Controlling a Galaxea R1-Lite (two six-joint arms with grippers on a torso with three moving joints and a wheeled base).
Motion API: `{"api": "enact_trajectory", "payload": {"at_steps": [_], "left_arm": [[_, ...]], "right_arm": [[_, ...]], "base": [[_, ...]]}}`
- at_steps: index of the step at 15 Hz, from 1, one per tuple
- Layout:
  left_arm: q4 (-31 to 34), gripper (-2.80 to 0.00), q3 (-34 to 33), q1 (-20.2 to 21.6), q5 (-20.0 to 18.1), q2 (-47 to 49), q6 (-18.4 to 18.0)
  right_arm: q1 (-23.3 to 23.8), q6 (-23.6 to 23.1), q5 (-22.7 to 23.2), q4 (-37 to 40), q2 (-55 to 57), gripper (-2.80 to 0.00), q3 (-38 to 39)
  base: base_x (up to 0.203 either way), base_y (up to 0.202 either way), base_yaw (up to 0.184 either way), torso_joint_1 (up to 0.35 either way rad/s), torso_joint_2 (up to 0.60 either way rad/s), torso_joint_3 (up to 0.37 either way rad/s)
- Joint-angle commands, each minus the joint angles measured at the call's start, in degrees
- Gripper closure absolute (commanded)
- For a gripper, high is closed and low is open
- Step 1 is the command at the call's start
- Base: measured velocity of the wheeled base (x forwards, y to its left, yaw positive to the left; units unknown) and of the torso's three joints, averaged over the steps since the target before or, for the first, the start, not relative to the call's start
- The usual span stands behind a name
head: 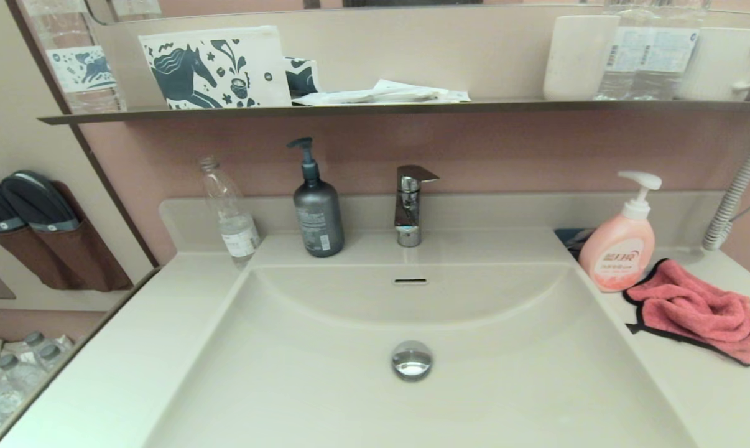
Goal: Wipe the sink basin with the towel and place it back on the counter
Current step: Pick up the cloth
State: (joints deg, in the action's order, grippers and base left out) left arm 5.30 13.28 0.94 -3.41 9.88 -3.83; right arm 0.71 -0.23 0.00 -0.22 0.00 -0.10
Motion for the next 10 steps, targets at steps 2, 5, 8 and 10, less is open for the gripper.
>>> {"api": "enact_trajectory", "payload": {"at_steps": [2, 5, 8, 10], "left_arm": [[2.19, 0.00, -3.95, -0.28, 0.02, -8.56, -0.31], [1.83, 0.00, -8.49, -0.32, 0.68, -9.81, -0.48], [-0.15, 0.00, -9.81, -0.32, 0.77, -9.79, -2.31], [-4.91, 0.00, -12.43, -0.32, 0.62, -9.79, -3.58]], "right_arm": [[0.00, -0.03, 0.00, -0.04, 0.04, 0.00, 0.01], [0.00, -0.03, 0.00, -0.04, 0.09, 0.00, 0.01], [0.00, -0.03, 0.00, -0.04, 0.09, 0.00, 0.01], [0.00, -0.03, 0.00, -0.04, 0.09, 0.00, 0.01]], "base": [[0.000, 0.000, 0.000, 0.000, 0.00, 0.000], [0.000, 0.000, 0.000, 0.000, 0.00, 0.000], [0.000, 0.000, 0.000, 0.000, 0.00, 0.000], [0.000, 0.000, 0.000, 0.000, 0.00, 0.000]]}}
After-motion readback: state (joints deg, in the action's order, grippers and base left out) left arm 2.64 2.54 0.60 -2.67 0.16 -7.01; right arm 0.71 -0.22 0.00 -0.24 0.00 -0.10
